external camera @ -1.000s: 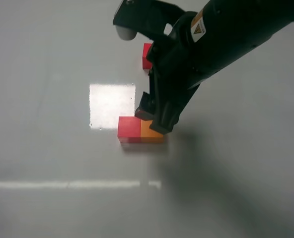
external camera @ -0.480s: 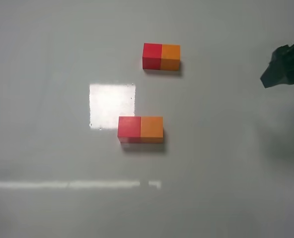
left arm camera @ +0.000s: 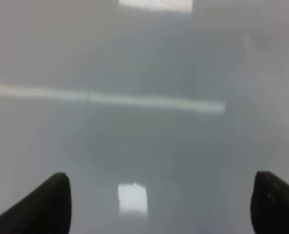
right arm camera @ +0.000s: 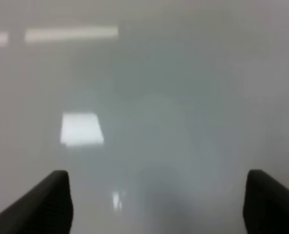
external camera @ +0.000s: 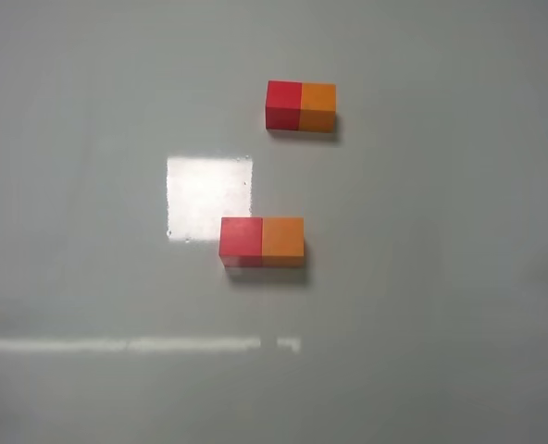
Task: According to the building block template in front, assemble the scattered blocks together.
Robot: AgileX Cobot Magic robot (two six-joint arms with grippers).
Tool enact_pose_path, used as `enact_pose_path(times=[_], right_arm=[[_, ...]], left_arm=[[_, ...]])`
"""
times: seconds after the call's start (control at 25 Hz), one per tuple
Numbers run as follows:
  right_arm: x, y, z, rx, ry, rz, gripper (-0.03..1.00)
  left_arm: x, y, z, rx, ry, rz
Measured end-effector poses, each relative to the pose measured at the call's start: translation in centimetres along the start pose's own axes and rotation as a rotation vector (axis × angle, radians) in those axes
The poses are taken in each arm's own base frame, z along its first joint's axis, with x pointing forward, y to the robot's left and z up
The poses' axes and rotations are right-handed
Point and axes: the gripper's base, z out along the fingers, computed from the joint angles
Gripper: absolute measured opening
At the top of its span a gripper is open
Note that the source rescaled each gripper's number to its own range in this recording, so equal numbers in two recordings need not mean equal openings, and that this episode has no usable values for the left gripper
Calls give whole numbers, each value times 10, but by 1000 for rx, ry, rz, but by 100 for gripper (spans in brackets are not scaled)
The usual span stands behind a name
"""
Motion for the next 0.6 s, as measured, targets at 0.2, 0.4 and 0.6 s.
enact_pose_path(times=[0.2, 0.4, 0.6], right_arm=[[54, -6, -26, -25, -153, 52, 68], [90, -12, -50, -39, -349, 75, 68], [107, -12, -36, -38, -343, 68, 67]], left_arm=[[0, 0, 0, 0, 0, 0], [0, 0, 0, 0, 0, 0], [0, 0, 0, 0, 0, 0]])
